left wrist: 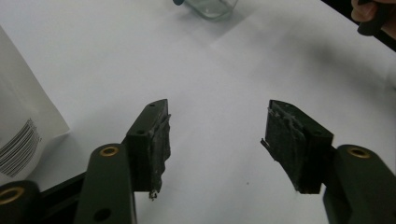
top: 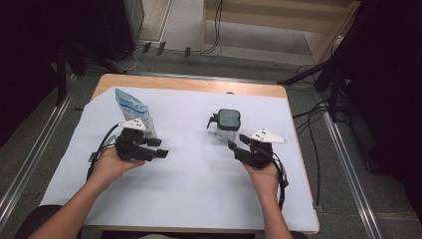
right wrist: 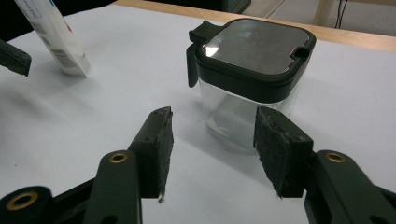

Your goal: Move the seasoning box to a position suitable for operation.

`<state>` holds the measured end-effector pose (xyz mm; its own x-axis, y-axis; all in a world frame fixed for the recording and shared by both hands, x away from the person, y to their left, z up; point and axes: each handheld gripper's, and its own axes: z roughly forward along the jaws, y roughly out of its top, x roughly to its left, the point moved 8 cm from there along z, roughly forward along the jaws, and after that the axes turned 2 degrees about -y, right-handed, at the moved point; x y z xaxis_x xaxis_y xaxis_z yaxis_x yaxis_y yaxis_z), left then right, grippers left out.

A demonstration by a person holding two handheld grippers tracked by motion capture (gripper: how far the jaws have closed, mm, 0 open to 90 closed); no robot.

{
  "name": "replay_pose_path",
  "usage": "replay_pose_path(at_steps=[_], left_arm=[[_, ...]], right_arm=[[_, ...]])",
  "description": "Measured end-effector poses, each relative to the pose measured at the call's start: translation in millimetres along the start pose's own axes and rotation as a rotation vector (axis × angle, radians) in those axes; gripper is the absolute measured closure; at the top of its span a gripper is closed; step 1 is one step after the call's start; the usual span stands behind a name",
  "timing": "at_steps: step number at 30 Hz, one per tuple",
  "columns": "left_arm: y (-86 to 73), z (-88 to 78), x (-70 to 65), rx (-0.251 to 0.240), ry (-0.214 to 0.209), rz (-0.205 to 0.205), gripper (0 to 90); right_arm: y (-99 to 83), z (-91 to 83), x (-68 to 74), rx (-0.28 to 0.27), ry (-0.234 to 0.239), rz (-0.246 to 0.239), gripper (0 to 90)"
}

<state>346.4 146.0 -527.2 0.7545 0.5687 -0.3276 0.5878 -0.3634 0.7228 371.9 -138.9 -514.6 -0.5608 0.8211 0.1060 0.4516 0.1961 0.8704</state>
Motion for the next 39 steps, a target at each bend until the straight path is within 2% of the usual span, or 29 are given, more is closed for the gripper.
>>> replay_pose_path(at_steps=[1, 3, 4, 6, 10, 11, 15, 21, 25, 33, 37, 39], left_arm=[[-0.5, -0.2, -0.1, 0.0, -0.012, -0.003, 38.0], [-2.0, -1.1, -2.6, 0.003, -0.033, 0.027, 38.0], [-2.0, -1.1, -2.6, 0.003, -0.033, 0.027, 39.0], [-5.4, -0.7, -7.1, 0.04, -0.041, 0.019, 41.7], [-6.5, -0.5, -7.6, 0.052, -0.019, 0.044, 41.3], [-5.7, -2.1, -6.7, 0.043, -0.001, 0.057, 40.9], [-2.6, -6.0, -3.8, 0.006, 0.005, 0.07, 40.0], [-0.7, -7.3, -2.0, -0.007, 0.028, 0.076, 37.7], [2.9, -8.9, -2.8, -0.035, 0.01, 0.062, 35.8], [1.3, -4.1, -1.2, -0.018, 0.016, 0.077, 36.0], [7.6, -1.5, -3.7, -0.067, -0.01, 0.068, 37.0], [8.2, -1.5, -4.0, -0.072, -0.013, 0.063, 37.3]], right_arm=[[-0.1, 0.7, -0.3, 0.004, -0.001, -0.005, 47.2], [-0.4, 1.8, 0.0, 0.011, -0.003, -0.006, 46.3], [-0.4, 2.2, 0.1, 0.016, -0.005, -0.007, 45.8], [-0.1, 2.8, 0.6, 0.016, -0.004, -0.007, 45.8], [0.2, 2.9, 1.1, 0.014, -0.004, -0.002, 45.0], [0.0, 3.1, 0.8, 0.016, -0.008, 0.0, 43.5], [-0.8, 2.9, -0.4, 0.022, -0.022, 0.009, 40.9], [-2.9, 3.4, -2.6, 0.034, -0.036, 0.024, 38.3], [-5.0, 3.6, -7.2, 0.037, -0.069, 0.041, 33.7], [-8.2, 1.8, -12.0, 0.034, -0.078, 0.069, 31.6], [-13.9, 0.6, -13.6, 0.05, -0.08, 0.072, 31.7], [-15.0, -0.5, -15.2, 0.05, -0.084, 0.075, 31.7]])
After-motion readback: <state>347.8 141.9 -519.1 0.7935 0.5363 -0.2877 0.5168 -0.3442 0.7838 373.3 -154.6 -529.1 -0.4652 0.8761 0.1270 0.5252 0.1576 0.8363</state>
